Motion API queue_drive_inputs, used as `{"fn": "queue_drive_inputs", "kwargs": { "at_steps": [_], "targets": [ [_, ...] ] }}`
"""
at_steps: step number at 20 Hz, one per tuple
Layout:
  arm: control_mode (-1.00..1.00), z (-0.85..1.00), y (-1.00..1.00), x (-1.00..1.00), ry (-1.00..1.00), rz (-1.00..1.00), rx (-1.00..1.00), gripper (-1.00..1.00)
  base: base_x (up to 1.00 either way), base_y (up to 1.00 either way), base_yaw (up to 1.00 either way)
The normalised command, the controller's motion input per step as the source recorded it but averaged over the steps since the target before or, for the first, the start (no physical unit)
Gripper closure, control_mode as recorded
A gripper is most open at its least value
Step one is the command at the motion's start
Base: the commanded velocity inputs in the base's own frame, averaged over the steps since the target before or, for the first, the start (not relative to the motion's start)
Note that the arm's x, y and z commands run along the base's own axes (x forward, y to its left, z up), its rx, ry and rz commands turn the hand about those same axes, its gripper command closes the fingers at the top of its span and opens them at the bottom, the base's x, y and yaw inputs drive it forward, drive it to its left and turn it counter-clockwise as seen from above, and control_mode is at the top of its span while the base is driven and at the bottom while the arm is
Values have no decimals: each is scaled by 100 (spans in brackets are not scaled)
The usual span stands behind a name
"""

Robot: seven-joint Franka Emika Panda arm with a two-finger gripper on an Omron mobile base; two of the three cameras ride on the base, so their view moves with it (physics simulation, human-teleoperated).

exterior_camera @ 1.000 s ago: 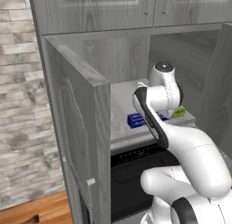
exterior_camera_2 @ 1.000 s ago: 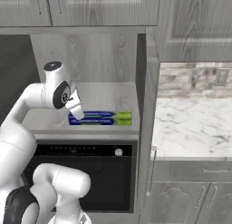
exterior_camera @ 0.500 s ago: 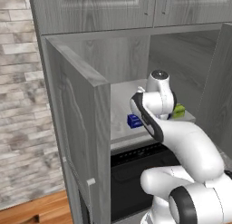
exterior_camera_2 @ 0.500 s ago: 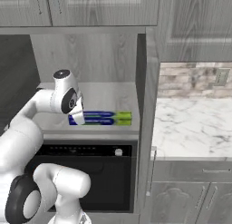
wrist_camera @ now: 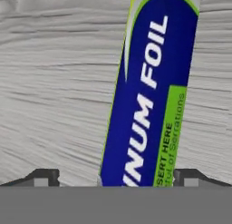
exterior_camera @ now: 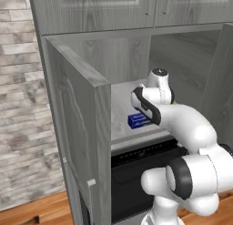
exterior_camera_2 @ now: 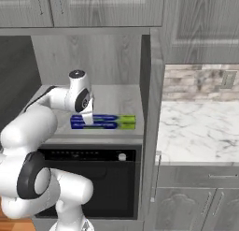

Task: Retrieve the tupperware and aluminum foil from the cabinet and place them on the dining counter near the plate with chicken drumstick and broccoli to prepare for storing leftovers.

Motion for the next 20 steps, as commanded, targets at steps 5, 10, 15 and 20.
{"fn": "queue_drive_inputs", "kwargs": {
  "at_steps": [5,10,15,20],
  "targets": [
    [-100,-31,-4,16,11,-9,3,-100,0,0,0],
    [-100,-25,-1,-3,11,-12,0,-100,0,0,0],
    [-100,-1,-3,-35,6,-14,0,-100,0,0,0],
    [-100,-21,-12,-7,2,-15,0,-100,0,0,0]
  ]
}}
